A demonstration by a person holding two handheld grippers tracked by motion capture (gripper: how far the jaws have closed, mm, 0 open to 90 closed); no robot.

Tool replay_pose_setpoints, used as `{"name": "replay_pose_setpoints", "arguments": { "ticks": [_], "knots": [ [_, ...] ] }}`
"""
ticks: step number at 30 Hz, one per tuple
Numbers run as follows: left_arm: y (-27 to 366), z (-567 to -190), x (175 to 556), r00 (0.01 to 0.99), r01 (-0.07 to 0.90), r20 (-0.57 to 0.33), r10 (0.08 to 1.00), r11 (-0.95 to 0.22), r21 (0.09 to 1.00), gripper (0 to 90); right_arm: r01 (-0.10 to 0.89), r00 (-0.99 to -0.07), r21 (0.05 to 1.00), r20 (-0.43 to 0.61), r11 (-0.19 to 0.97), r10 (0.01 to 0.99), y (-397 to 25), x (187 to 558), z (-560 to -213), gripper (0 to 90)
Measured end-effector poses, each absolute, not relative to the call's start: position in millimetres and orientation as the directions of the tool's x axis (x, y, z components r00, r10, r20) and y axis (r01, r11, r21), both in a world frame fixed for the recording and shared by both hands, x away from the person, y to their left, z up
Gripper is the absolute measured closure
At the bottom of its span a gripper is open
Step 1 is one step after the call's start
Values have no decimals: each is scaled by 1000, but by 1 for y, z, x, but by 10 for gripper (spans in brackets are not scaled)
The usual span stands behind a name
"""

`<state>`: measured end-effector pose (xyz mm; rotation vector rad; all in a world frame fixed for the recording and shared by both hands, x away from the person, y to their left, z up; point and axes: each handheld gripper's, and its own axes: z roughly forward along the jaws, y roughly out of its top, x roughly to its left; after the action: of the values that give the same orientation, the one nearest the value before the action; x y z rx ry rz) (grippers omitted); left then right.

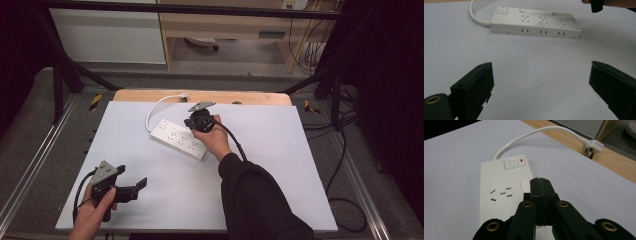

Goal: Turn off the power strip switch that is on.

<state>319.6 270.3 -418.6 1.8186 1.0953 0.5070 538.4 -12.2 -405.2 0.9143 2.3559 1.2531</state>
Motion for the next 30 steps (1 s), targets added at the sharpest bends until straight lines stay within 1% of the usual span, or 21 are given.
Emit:
{"name": "replay_pose_setpoints", "arguments": {
  "ticks": [30],
  "knots": [
    [271, -419, 320, 519, 469, -106, 848, -179, 865, 58, 412, -731, 806, 12, 426, 683, -14, 541, -415, 900]
  ]
}}
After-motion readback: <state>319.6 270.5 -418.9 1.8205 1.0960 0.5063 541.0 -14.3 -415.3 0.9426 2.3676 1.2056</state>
